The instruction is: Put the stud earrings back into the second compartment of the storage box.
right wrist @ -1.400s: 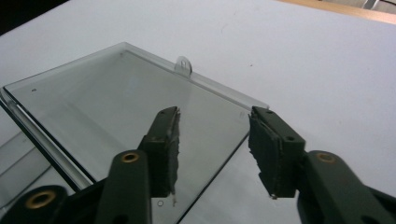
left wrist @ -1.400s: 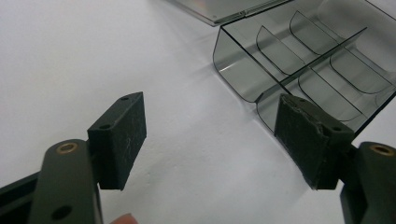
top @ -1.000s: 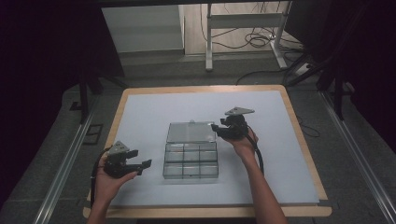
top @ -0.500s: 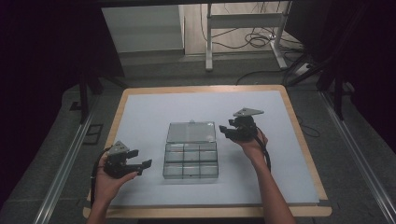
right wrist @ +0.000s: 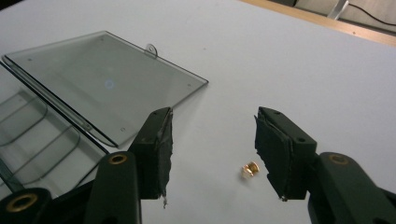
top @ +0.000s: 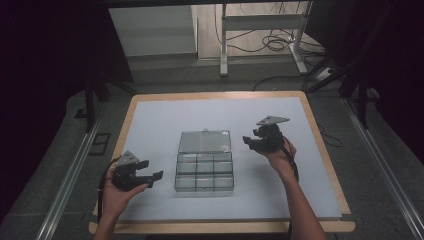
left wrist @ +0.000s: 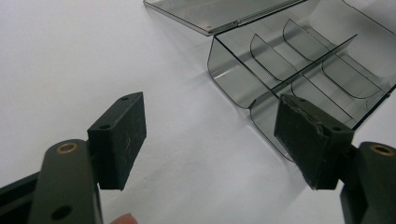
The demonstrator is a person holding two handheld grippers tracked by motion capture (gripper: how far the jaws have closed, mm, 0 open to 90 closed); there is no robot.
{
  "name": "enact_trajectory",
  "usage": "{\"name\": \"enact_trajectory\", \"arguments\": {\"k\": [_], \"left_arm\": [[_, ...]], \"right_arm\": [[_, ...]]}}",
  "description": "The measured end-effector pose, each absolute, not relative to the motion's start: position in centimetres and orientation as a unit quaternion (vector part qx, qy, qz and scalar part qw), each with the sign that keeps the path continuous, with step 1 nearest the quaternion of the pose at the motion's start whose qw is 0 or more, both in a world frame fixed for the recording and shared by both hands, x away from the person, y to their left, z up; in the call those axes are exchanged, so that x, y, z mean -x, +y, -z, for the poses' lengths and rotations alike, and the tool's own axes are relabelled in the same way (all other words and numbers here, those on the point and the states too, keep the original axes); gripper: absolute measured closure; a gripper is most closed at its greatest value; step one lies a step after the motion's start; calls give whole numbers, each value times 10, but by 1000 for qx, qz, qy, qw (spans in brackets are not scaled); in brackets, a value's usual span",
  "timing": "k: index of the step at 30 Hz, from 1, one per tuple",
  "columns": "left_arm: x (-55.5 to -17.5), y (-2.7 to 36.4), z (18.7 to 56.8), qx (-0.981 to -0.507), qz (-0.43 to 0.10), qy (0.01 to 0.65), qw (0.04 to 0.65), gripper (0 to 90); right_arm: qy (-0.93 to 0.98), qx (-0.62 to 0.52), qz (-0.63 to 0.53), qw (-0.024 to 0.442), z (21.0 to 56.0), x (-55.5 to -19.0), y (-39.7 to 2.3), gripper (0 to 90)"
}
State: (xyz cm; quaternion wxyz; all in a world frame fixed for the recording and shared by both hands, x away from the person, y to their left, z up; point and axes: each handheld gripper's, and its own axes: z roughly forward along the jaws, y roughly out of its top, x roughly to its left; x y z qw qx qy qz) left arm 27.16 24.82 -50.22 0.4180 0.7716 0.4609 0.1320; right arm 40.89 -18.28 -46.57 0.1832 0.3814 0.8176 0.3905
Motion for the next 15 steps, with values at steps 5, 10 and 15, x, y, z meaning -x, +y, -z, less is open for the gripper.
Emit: {"name": "enact_trajectory", "arguments": {"k": [5, 10, 15], "left_arm": [[-272, 248, 503, -772, -131, 461, 417, 256], [-272, 249, 502, -772, -132, 461, 417, 256], [-271, 249, 502, -769, -135, 464, 419, 256]], "right_arm": [[829, -381, -365, 187, 467, -413, -187, 471], [833, -385, -353, 183, 468, -417, -190, 487], [837, -389, -341, 180, 471, -420, -192, 489]]}}
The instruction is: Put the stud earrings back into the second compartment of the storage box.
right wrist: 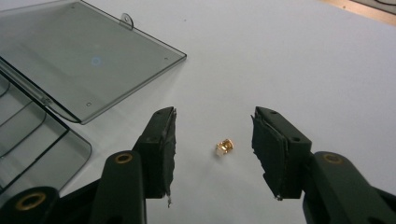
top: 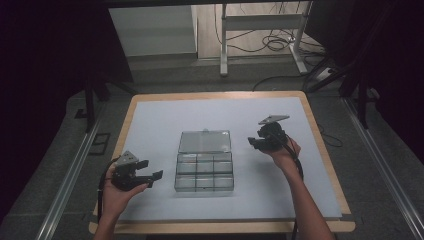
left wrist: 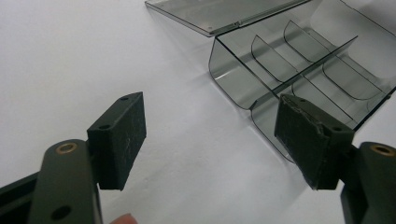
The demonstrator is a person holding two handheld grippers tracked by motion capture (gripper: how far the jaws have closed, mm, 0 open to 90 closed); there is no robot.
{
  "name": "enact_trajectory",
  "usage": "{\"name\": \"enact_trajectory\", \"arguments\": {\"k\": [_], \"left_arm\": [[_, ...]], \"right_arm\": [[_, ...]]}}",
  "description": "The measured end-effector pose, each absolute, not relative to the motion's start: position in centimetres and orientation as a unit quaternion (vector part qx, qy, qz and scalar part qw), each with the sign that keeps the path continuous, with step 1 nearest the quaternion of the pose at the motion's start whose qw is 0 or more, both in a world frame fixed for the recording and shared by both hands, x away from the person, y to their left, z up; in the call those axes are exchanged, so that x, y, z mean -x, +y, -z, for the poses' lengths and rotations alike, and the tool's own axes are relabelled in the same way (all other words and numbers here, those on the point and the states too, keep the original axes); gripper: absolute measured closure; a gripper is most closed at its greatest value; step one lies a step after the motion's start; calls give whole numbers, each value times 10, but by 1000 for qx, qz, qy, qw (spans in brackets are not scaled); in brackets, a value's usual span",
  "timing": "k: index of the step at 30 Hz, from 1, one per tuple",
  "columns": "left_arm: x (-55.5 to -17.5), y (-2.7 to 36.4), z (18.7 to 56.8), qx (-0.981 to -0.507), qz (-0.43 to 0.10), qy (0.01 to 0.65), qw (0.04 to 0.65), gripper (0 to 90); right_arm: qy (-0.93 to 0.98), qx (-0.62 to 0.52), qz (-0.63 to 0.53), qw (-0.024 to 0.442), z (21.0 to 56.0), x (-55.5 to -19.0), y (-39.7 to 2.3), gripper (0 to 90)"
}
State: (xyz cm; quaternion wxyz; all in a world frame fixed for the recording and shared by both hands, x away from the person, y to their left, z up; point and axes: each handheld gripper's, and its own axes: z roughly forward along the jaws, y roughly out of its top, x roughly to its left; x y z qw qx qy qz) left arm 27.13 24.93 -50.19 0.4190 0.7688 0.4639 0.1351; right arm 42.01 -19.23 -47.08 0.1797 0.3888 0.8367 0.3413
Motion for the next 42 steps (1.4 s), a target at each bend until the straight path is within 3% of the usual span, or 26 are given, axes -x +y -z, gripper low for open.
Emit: {"name": "enact_trajectory", "arguments": {"k": [12, 42], "left_arm": [[-272, 249, 503, -770, -134, 464, 417, 255], [-273, 250, 504, -770, -133, 466, 415, 252]], "right_arm": [[840, -399, -328, 168, 480, -427, -192, 570], [845, -423, -295, 139, 505, -440, -190, 648]]}}
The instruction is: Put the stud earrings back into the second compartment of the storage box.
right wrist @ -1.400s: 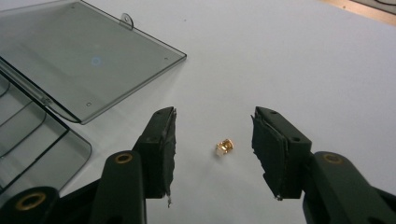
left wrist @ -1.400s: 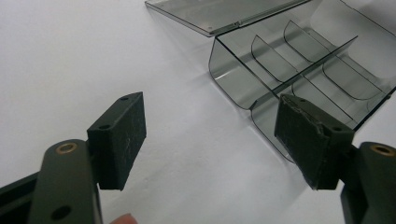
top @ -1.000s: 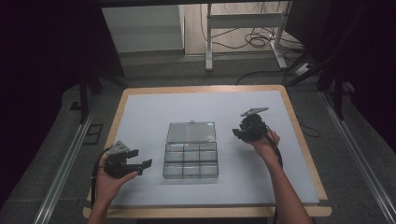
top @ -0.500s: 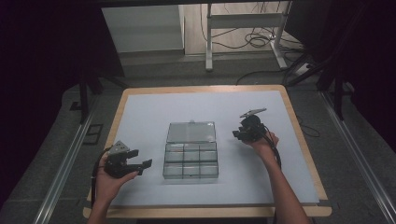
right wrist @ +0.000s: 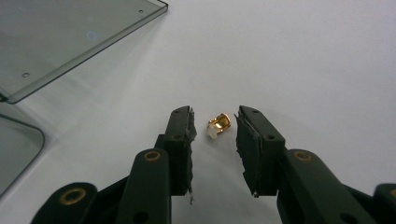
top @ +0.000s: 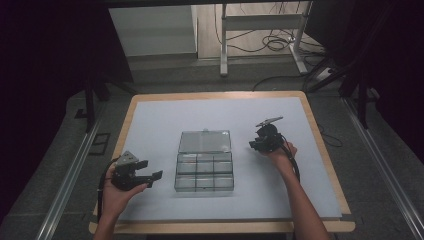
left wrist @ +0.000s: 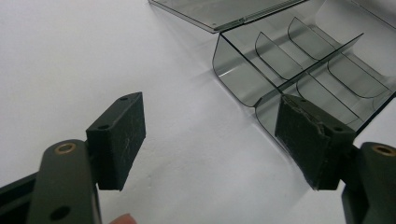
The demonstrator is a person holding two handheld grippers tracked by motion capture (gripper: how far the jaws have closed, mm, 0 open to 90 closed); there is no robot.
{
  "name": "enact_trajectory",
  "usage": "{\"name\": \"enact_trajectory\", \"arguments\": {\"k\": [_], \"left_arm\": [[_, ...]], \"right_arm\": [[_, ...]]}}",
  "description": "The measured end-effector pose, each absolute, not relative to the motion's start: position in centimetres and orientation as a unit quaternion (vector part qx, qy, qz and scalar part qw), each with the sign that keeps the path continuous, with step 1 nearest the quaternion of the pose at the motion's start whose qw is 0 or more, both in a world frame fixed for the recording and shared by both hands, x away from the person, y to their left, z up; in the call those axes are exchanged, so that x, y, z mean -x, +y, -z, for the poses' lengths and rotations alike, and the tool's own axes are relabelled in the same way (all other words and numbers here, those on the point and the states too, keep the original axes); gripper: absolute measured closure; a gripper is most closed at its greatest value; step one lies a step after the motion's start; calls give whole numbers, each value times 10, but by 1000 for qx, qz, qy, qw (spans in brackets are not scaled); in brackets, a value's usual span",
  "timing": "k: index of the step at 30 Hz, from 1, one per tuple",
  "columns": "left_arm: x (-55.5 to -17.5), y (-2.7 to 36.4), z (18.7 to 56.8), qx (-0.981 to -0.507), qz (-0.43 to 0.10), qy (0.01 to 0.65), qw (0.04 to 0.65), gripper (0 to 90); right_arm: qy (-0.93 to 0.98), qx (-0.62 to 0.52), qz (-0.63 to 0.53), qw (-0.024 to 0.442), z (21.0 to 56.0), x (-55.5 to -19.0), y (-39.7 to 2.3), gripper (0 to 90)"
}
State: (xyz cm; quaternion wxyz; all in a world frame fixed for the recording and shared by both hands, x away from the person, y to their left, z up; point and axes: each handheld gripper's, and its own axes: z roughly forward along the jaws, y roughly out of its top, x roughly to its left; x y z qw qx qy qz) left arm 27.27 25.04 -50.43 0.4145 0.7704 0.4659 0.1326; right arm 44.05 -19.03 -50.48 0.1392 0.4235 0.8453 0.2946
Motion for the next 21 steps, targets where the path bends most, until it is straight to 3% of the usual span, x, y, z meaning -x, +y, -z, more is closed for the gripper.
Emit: {"name": "enact_trajectory", "arguments": {"k": [8, 21], "left_arm": [[-273, 251, 504, -770, -134, 465, 415, 251], [-273, 252, 505, -768, -134, 469, 415, 250]], "right_arm": [[846, -426, -286, 145, 510, -443, -187, 679], [845, -427, -282, 157, 513, -445, -184, 811]]}}
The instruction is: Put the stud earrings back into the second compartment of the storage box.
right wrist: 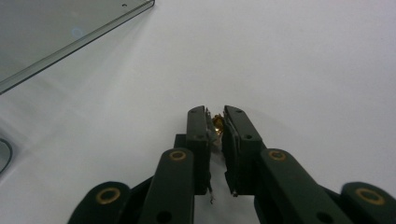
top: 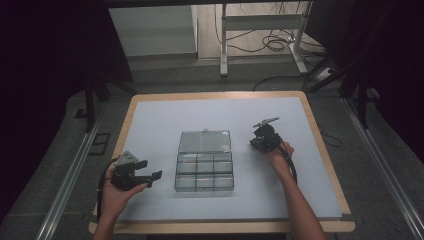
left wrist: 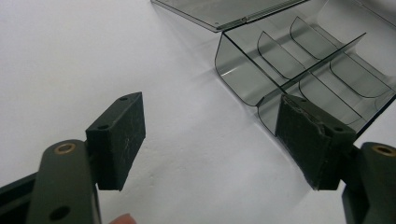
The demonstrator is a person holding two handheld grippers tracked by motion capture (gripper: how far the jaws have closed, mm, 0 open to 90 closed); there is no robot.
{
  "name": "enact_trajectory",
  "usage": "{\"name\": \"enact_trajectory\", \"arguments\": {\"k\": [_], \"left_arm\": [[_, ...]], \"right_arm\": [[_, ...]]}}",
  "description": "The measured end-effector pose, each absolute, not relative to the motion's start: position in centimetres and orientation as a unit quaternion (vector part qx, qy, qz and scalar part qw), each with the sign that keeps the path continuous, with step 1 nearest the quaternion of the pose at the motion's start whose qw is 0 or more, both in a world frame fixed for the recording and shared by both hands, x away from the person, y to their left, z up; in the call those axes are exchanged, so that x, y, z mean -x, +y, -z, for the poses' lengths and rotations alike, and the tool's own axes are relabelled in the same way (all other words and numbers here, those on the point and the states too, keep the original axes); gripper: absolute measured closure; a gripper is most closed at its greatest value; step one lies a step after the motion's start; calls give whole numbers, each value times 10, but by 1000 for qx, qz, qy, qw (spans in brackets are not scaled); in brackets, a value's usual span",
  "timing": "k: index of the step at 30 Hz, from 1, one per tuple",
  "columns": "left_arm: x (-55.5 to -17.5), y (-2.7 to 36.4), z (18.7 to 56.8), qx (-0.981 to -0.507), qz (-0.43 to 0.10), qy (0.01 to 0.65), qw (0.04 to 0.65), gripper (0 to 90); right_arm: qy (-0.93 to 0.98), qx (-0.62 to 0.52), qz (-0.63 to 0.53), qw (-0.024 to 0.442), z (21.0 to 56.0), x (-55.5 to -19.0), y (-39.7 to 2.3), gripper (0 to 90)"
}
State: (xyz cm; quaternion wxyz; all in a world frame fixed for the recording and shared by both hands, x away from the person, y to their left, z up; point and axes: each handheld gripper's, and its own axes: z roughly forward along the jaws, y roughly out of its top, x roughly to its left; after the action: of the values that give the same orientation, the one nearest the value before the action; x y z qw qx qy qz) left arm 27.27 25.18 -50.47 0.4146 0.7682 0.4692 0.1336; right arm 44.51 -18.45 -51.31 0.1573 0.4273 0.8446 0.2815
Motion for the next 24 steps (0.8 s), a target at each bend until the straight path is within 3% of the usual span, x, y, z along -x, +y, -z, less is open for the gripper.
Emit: {"name": "enact_trajectory", "arguments": {"k": [24], "left_arm": [[-273, 252, 505, -771, -134, 466, 413, 249]], "right_arm": [[837, -423, -311, 154, 503, -436, -191, 826]]}}
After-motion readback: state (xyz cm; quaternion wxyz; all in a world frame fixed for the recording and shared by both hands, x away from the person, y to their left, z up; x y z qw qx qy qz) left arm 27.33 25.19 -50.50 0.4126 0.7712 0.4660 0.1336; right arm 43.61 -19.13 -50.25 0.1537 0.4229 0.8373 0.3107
